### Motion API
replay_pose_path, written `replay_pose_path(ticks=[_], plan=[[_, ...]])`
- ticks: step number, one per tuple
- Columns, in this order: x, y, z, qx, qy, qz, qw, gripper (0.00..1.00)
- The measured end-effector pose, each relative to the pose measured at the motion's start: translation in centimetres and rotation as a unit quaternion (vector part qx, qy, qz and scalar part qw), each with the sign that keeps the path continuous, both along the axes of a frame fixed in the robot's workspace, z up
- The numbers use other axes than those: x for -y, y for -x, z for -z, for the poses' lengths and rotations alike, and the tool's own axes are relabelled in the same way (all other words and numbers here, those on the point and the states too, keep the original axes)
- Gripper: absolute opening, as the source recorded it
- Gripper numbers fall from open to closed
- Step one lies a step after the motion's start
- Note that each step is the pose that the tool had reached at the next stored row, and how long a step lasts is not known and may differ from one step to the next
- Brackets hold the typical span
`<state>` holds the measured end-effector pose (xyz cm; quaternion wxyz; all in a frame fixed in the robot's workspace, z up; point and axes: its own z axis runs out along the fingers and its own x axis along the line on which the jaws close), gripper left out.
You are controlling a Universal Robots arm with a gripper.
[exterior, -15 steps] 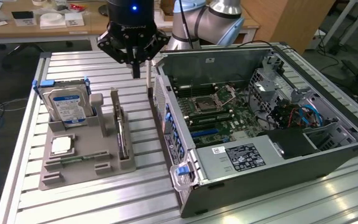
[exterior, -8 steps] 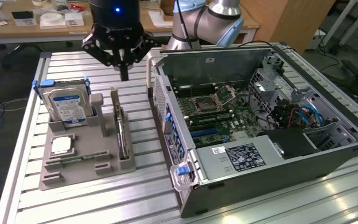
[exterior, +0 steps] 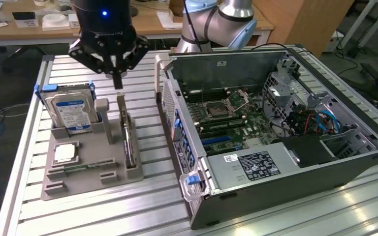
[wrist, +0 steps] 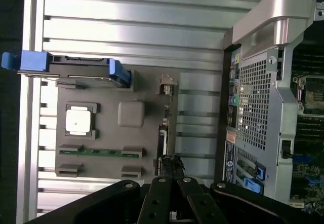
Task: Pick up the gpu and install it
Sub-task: 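Reach for the gpu, then pick up the gpu and move the gpu toward the slot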
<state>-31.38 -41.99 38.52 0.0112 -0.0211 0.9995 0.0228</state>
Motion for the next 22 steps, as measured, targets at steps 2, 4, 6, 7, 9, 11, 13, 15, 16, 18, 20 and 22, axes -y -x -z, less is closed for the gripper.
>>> replay_pose_path(ticks=[2, 4, 6, 7, 9, 11, 13, 15, 16, 18, 20, 22], plan=[[0.13, 0.6, 0.04, 0.0, 0.0, 0.0, 1.0, 0.11], [0.19, 1.08, 0.05, 0.0001, 0.0, -0.001, 1.0, 0.11], [0.2, 1.2, 0.05, 0.0001, 0.0, -0.001, 1.0, 0.11], [0.2, 1.2, 0.05, 0.0, 0.0, -0.001, 1.0, 0.11], [0.2, 1.2, 0.05, 0.0001, 0.0, -0.001, 1.0, 0.11], [0.2, 1.2, 0.05, 0.0001, 0.0, -0.001, 1.0, 0.11], [0.2, 1.2, 0.05, 0.0001, 0.0, -0.001, 1.0, 0.11], [0.2, 1.2, 0.05, 0.0, 0.0, -0.001, 1.0, 0.11], [0.2, 1.2, 0.05, 0.0001, 0.0, -0.001, 1.0, 0.11], [0.2, 1.2, 0.05, 0.0001, 0.0, -0.001, 1.0, 0.11], [0.2, 1.2, 0.05, 0.0001, 0.0, -0.001, 1.0, 0.11], [0.2, 1.2, 0.05, 0.0001, 0.0, -0.001, 1.0, 0.17]])
